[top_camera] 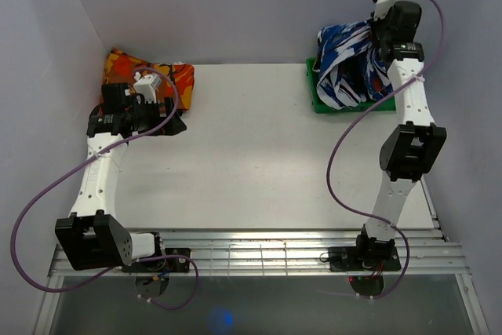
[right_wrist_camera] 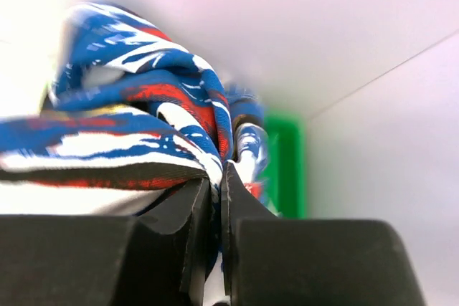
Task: Fold and stack the trousers
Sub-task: Grab the trousers from the pile, then move the trousers to the center of the board
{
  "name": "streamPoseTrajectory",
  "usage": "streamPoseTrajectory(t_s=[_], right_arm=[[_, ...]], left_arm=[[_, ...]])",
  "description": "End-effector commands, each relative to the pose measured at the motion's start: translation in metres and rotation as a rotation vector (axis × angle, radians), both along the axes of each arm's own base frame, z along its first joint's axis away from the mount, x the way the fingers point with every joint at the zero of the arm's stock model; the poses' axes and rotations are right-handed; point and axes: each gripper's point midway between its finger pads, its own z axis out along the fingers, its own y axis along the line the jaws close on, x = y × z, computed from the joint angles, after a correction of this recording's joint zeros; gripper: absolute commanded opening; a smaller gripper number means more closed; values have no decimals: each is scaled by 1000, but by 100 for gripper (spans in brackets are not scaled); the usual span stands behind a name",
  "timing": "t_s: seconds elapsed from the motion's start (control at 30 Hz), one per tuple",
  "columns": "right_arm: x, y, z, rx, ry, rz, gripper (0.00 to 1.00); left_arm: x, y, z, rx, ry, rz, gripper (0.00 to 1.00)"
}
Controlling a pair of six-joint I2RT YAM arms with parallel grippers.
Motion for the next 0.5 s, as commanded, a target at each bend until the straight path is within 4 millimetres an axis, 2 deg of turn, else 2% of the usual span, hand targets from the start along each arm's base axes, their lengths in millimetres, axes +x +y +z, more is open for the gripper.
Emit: streamPoseTrajectory(t_s=[0.0, 0.03, 0.1, 0.13, 0.2, 0.23, 0.27, 0.33, 0.37, 0.4, 0.47], right_arm=[[-49, 12, 202, 82, -481, 32, 8], [-57, 19, 216, 107, -507, 59, 8], [-89, 30, 264, 146, -601, 106, 8], [-93, 33, 272, 159, -618, 120, 8], [-122, 44, 312, 176, -702, 160, 8], [-134, 55, 327, 185, -736, 203, 8], [-154, 65, 346, 201, -779, 235, 8], [-177, 79, 366, 214, -835, 287, 8], [-200, 83, 386, 221, -890, 309, 8], [-214, 102, 398, 238, -930, 361, 8], [-244, 112, 424, 265, -1018, 393, 8]], left_arm=[[7, 4, 28, 15, -93, 29, 98], [7, 5, 28, 15, -94, 33, 98], [9, 6, 30, -7, -83, 60, 98], [10, 6, 29, -10, -79, 62, 98], [12, 8, 32, -16, -82, 76, 98], [14, 12, 33, -25, -82, 96, 98], [15, 14, 36, -36, -90, 99, 98], [18, 23, 41, -67, -95, 133, 98], [19, 26, 44, -84, -104, 139, 98], [19, 29, 46, -102, -104, 145, 98], [20, 38, 51, -150, -107, 163, 98]])
